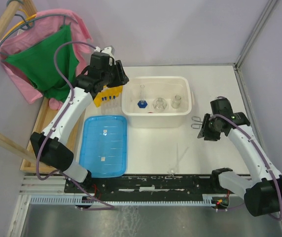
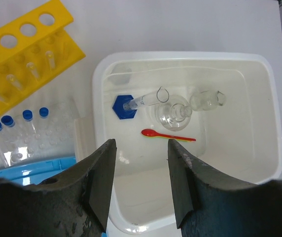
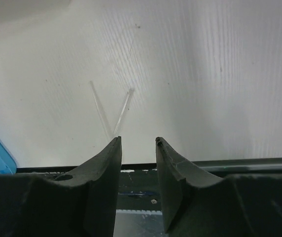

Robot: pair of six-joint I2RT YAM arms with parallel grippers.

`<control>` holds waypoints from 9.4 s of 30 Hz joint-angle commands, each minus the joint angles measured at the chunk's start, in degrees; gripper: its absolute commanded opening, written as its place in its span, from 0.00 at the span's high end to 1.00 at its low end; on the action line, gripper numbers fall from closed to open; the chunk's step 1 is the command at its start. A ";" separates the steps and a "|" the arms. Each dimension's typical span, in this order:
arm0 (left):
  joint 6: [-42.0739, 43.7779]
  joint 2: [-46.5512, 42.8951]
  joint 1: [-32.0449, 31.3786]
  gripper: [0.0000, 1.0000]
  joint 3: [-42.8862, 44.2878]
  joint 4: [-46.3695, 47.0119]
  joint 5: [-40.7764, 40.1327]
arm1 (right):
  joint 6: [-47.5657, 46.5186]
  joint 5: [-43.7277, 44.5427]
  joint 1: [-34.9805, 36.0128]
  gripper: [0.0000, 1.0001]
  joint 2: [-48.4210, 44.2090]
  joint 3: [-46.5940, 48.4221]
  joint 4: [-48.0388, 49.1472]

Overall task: Organize the chemistry lab equipment
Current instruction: Pick up the chemistry item at the center of the board, then place the chemistry item in the storage box, then pick up the chemistry item at the center of the board.

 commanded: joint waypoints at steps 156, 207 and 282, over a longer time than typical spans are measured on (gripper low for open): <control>-0.12 11.87 4.47 0.48 16.32 -8.23 -3.09 | -62.77 -2.96 27.52 0.84 63.97 46.71 10.69; 0.30 11.67 4.47 0.48 16.04 -6.04 -0.99 | 4.75 23.84 28.14 0.59 11.56 22.35 -5.07; -0.45 9.39 4.30 0.50 8.34 -4.47 -0.32 | -2.42 9.77 49.11 0.89 13.57 -4.50 15.66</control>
